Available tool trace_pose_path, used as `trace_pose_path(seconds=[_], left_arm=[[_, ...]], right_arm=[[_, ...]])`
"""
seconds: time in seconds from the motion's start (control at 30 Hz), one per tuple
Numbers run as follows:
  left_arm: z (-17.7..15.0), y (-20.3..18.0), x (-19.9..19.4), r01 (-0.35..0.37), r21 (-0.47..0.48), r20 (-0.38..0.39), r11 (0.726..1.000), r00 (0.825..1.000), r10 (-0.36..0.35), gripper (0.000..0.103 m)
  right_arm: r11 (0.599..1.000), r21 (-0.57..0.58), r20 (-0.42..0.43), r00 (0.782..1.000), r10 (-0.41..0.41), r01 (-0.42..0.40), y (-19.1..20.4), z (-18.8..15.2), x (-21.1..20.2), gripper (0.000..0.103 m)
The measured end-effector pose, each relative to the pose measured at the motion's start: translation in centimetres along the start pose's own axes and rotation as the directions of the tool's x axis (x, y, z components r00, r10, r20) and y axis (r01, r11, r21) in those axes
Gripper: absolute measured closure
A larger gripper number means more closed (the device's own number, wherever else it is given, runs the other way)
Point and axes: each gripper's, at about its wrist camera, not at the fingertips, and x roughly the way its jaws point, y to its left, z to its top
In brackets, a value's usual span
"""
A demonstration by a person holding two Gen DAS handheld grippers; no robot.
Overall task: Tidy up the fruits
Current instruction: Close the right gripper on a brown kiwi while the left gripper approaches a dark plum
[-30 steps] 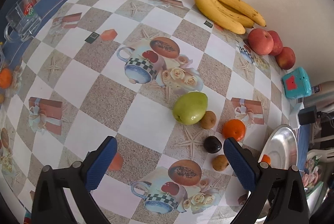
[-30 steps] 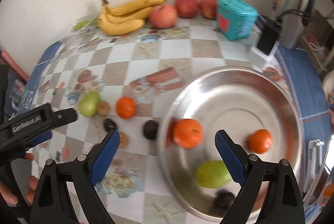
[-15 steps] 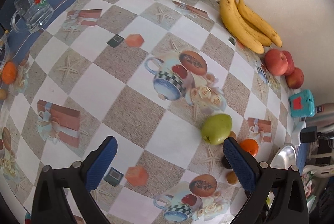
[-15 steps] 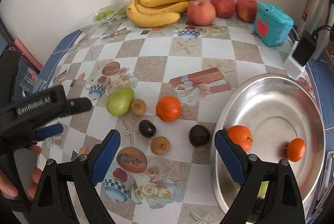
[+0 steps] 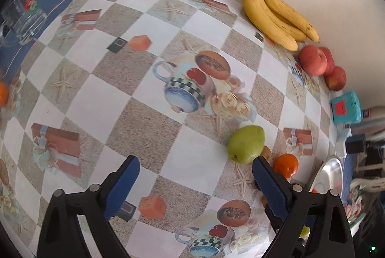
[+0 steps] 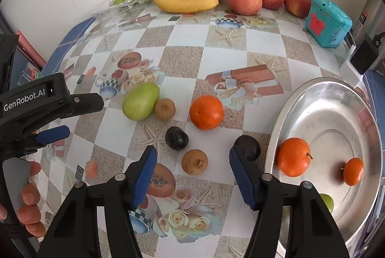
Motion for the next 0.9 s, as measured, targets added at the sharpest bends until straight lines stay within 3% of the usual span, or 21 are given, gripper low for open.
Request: trace_pose_path(seconds=[0.4,0.9], left_arm=[[-2.0,-3.9,1.3,0.004,0.125,-0.042,0.992,0.999,0.001,0.009],[-2.8,-4.6,1.5,-0.004,0.114,-0.024,0.993,1.0,0.007,0.01]], right_arm=[[1.0,-0.001,-0.067,0.998,-0.006,0.005,-0.2,-0.6,1.9,0.051],[1.0,0.001,-0.067,0.998,0.001,-0.001,-0.5,-0.8,2.4,0.072]])
